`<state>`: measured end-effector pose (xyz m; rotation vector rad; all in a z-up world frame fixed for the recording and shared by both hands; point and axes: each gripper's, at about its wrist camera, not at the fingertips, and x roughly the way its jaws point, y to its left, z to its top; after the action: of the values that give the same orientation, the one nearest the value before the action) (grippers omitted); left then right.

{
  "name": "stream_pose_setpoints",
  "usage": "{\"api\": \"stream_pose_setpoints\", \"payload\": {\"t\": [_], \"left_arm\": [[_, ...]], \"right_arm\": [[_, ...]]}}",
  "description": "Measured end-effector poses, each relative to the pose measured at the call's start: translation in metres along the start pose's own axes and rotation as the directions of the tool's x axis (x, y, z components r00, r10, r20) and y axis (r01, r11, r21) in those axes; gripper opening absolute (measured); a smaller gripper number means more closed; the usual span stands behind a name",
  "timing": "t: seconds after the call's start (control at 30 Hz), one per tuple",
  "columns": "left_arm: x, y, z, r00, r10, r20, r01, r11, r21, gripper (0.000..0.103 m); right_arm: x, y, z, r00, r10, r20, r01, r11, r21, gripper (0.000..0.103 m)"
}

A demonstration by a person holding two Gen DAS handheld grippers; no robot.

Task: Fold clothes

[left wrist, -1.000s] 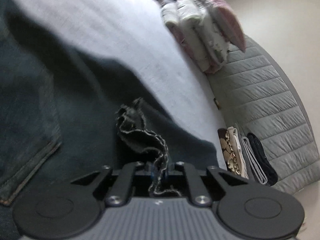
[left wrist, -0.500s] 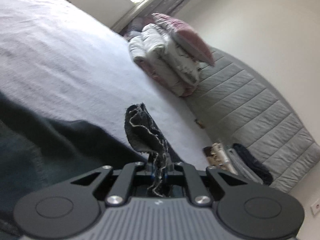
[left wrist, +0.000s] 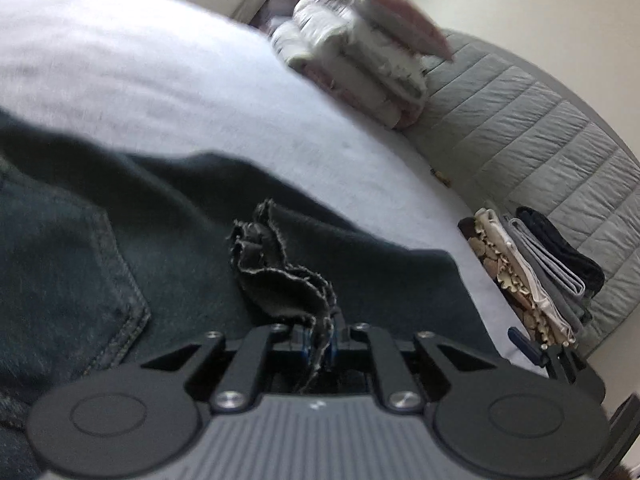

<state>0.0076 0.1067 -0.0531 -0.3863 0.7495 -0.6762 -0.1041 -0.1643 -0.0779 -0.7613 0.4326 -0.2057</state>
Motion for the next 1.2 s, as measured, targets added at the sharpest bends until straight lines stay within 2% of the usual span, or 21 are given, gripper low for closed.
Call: {"api": "stream_pose_setpoints", "payload": {"t": [0.07,0.13,0.23,0.27,0.37,0.4,0.47,0.5,0.63,0.83,1.0,1.1,1.17,1.2], "left_arm": [[-0.009,-0.007,0.0,0.998,-0.017,0.061,0.013,0.998,0.066,0.01],[-0.012,-0.011,0.001,0.997,0.0,0.08,-0.009,0.994,0.11,0.01],[0.001,-0.006,0.005,0.998,0.064,0.022,-0.066,0.99,0.125,0.014],[0.003,-0.001,0.006,0.998,0.062,-0.009,-0.061,0.992,0.107,0.016],[-0.005,0.002,0.014,0.997,0.072,-0.028,-0.069,0.993,0.098,0.024],[-0.01,0.0,0.015,0.995,0.095,-0.017,-0.092,0.989,0.116,0.026],[-0.02,-0.004,0.018,0.991,0.132,0.016,-0.133,0.98,0.147,0.038],[-0.026,-0.006,0.021,0.989,0.139,0.045,-0.144,0.976,0.161,0.039],[-0.039,-0.017,0.028,0.98,0.122,0.156,-0.154,0.966,0.208,0.047],[-0.021,-0.043,0.024,0.99,0.008,0.139,-0.053,0.944,0.326,0.049],[-0.002,-0.063,0.007,0.991,-0.12,0.059,0.081,0.891,0.447,0.049],[0.009,-0.068,-0.012,0.984,-0.172,-0.036,0.168,0.863,0.477,0.049],[0.014,-0.071,-0.026,0.981,-0.172,-0.087,0.192,0.842,0.503,0.048],[0.014,-0.069,-0.033,0.982,-0.171,-0.086,0.19,0.839,0.509,0.048]], "right_arm": [[-0.002,-0.002,0.001,1.0,0.008,-0.008,-0.008,1.0,0.001,0.053],[-0.011,0.001,-0.002,1.0,0.019,-0.014,-0.019,1.0,-0.007,0.053],[-0.024,0.004,-0.003,0.999,0.042,-0.019,-0.043,0.998,-0.035,0.053],[-0.028,0.002,-0.003,0.998,0.055,-0.022,-0.056,0.998,-0.035,0.053],[-0.042,-0.007,-0.003,0.993,0.112,-0.028,-0.112,0.994,-0.016,0.053],[-0.047,-0.01,-0.004,0.99,0.135,-0.036,-0.135,0.991,-0.002,0.053],[-0.056,-0.021,-0.006,0.98,0.19,-0.049,-0.189,0.981,0.036,0.053],[-0.06,-0.026,-0.008,0.973,0.224,-0.052,-0.221,0.973,0.062,0.053],[-0.073,-0.051,-0.006,0.941,0.338,-0.003,-0.329,0.918,0.221,0.053],[-0.058,-0.074,0.019,0.893,0.421,0.158,-0.446,0.791,0.419,0.053],[-0.018,-0.072,0.039,0.88,0.439,0.182,-0.468,0.734,0.491,0.052],[0.008,-0.064,0.046,0.869,0.462,0.176,-0.484,0.719,0.499,0.049],[0.024,-0.056,0.048,0.866,0.475,0.155,-0.486,0.728,0.483,0.049],[0.033,-0.051,0.048,0.868,0.477,0.137,-0.48,0.738,0.475,0.049]]}}
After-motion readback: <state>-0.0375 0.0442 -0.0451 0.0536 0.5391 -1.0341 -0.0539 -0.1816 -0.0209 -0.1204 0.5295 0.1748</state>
